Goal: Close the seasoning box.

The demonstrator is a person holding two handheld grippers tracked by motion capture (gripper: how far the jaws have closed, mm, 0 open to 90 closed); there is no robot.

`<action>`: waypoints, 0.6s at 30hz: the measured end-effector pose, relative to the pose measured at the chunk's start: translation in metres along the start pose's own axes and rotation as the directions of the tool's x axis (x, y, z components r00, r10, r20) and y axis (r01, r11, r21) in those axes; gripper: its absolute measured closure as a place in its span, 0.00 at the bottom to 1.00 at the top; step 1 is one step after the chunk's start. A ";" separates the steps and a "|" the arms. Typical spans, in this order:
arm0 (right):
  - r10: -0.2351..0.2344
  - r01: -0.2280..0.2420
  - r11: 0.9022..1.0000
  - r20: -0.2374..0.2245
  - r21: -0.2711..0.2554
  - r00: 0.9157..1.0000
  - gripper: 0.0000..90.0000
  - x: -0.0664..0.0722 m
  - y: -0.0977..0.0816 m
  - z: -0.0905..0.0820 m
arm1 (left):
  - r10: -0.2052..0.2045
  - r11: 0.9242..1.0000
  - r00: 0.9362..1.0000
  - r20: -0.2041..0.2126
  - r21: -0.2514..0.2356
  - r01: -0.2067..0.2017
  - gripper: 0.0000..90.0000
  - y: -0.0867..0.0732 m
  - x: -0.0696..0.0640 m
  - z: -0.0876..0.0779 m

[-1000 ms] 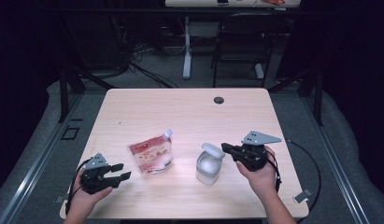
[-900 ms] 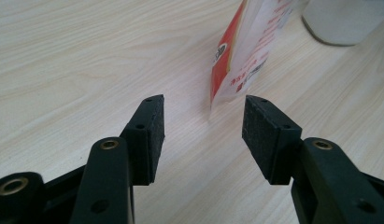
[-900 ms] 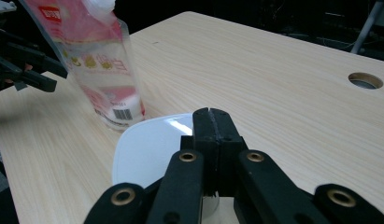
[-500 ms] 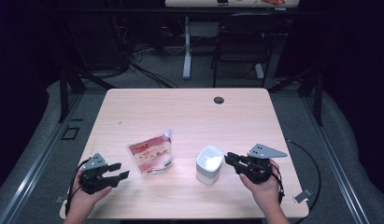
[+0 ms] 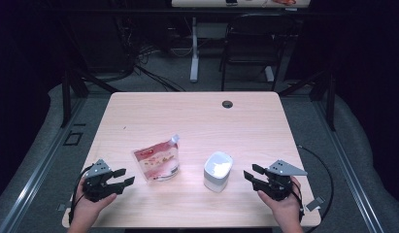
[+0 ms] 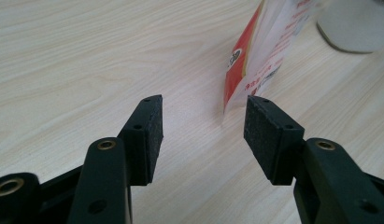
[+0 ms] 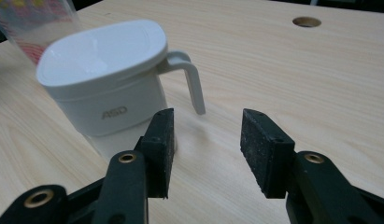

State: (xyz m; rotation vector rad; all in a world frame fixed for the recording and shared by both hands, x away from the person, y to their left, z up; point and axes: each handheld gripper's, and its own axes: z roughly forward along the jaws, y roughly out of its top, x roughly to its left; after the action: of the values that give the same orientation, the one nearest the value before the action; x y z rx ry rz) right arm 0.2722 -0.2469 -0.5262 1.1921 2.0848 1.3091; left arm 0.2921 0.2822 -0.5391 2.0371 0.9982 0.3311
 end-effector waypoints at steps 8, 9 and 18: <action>-0.008 0.008 0.999 0.021 0.035 1.000 0.57 -0.003 -0.011 0.006 | 0.004 1.000 1.000 0.005 0.005 -0.004 0.53 0.000 -0.001 0.003; -0.013 0.012 0.999 0.028 0.039 1.000 0.57 -0.003 -0.012 0.006 | 0.003 1.000 1.000 0.006 0.007 -0.003 0.53 -0.001 -0.001 0.004; -0.015 0.013 0.996 0.024 0.083 1.000 0.57 -0.001 -0.018 0.017 | 0.015 1.000 1.000 0.000 0.012 -0.015 0.53 -0.001 -0.002 0.007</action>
State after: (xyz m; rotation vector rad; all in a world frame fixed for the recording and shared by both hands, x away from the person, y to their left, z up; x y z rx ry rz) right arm 0.2768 -0.2423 -0.5499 1.2197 2.1444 1.2064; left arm 0.2940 0.2774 -0.5444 2.0558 0.9878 0.3335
